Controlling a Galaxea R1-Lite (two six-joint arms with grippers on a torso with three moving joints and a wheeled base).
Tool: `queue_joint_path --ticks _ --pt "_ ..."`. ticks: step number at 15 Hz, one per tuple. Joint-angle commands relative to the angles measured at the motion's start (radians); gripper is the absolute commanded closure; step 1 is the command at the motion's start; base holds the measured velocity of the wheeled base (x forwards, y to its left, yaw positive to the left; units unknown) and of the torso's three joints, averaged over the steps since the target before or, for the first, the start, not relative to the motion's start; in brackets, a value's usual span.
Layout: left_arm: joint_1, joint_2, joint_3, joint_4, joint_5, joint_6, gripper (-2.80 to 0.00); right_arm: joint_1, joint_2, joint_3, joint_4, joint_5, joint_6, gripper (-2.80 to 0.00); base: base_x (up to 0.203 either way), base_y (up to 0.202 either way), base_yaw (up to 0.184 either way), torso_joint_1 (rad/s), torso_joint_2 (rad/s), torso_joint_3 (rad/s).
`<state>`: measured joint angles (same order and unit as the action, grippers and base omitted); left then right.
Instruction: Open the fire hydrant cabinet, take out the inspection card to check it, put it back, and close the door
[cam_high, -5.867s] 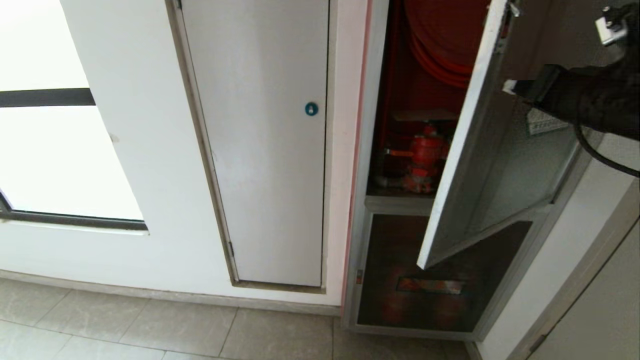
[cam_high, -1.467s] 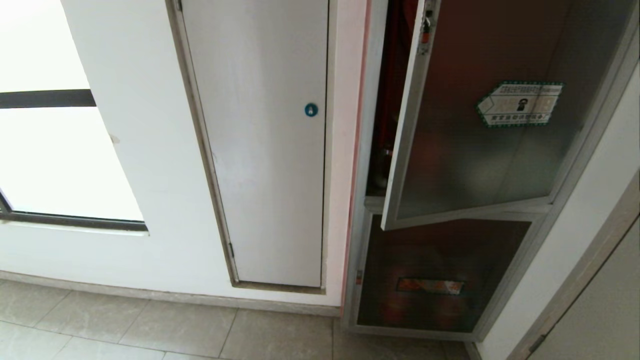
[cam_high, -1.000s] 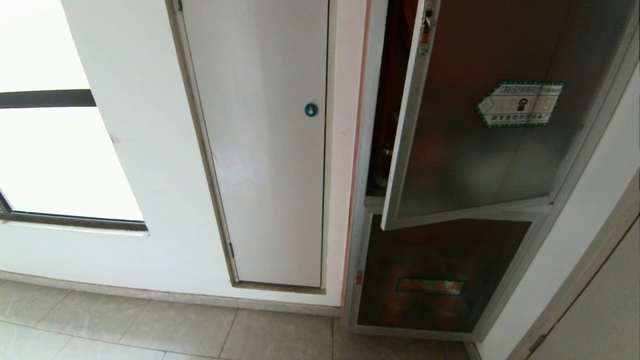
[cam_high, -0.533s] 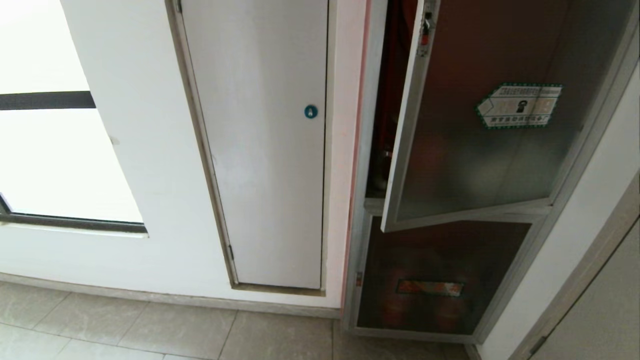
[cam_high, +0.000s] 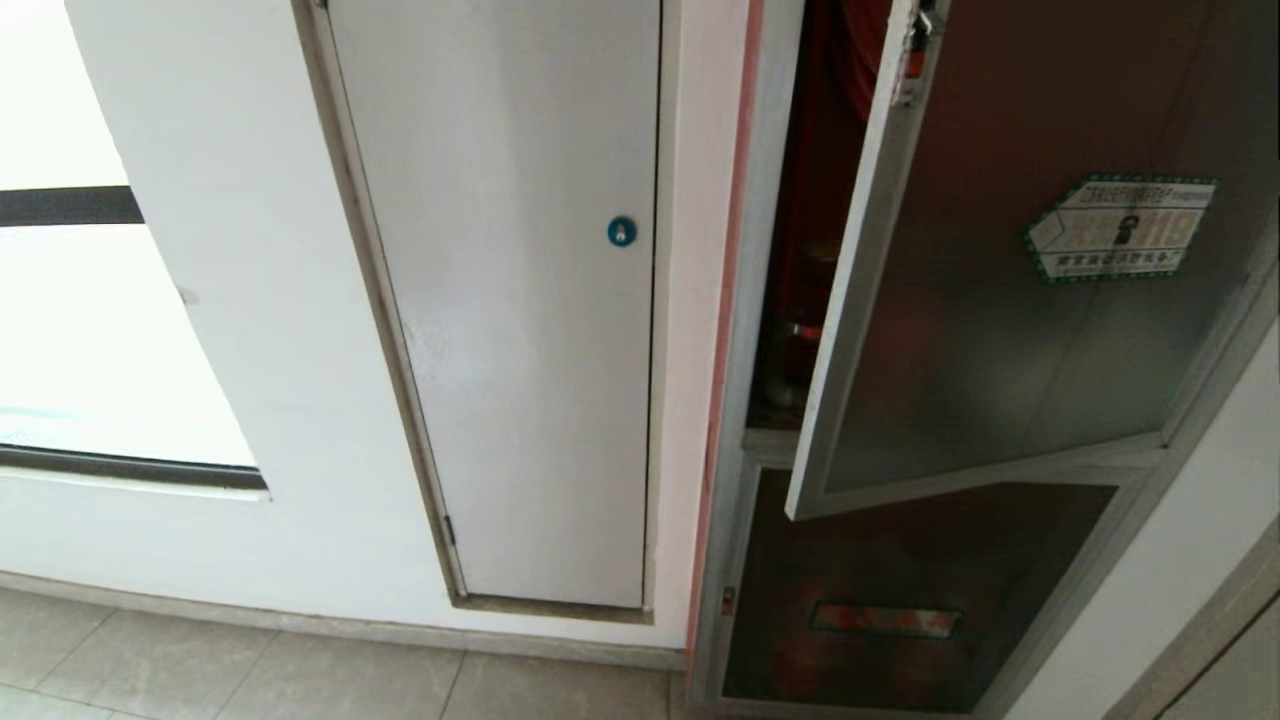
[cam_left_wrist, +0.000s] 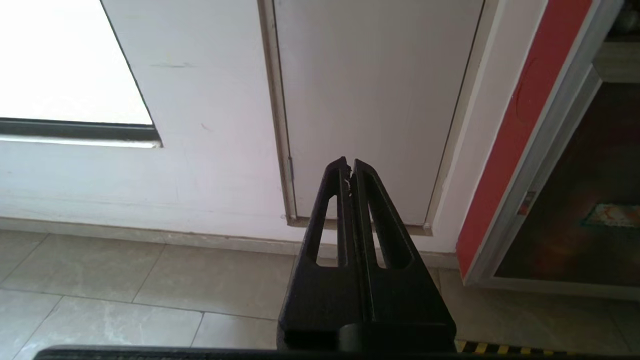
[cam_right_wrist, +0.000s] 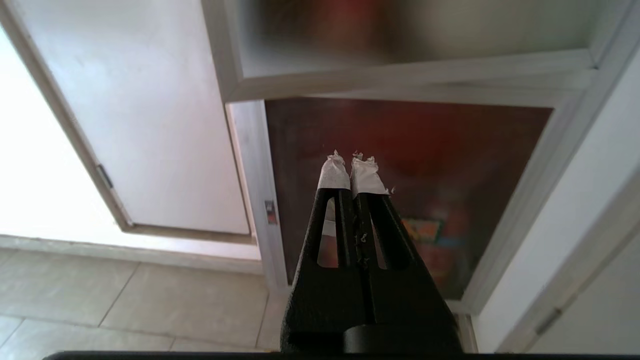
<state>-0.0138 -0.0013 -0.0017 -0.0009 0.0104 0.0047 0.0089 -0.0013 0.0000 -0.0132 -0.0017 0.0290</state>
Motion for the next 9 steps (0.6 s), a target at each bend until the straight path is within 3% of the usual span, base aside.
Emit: queue_joint_path --ticks 1,9 --pt "0.0 0.001 0.0 -0.001 0.0 0.0 0.0 0.0 0.001 0.005 -0.001 0.0 0.0 0.0 0.192 0.0 0.0 0.007 0.0 0.008" --pt "0.0 0.001 0.0 -0.001 0.0 0.0 0.0 0.0 0.001 0.005 -0.001 0.0 0.0 0.0 0.197 0.0 0.0 0.004 0.0 0.003"
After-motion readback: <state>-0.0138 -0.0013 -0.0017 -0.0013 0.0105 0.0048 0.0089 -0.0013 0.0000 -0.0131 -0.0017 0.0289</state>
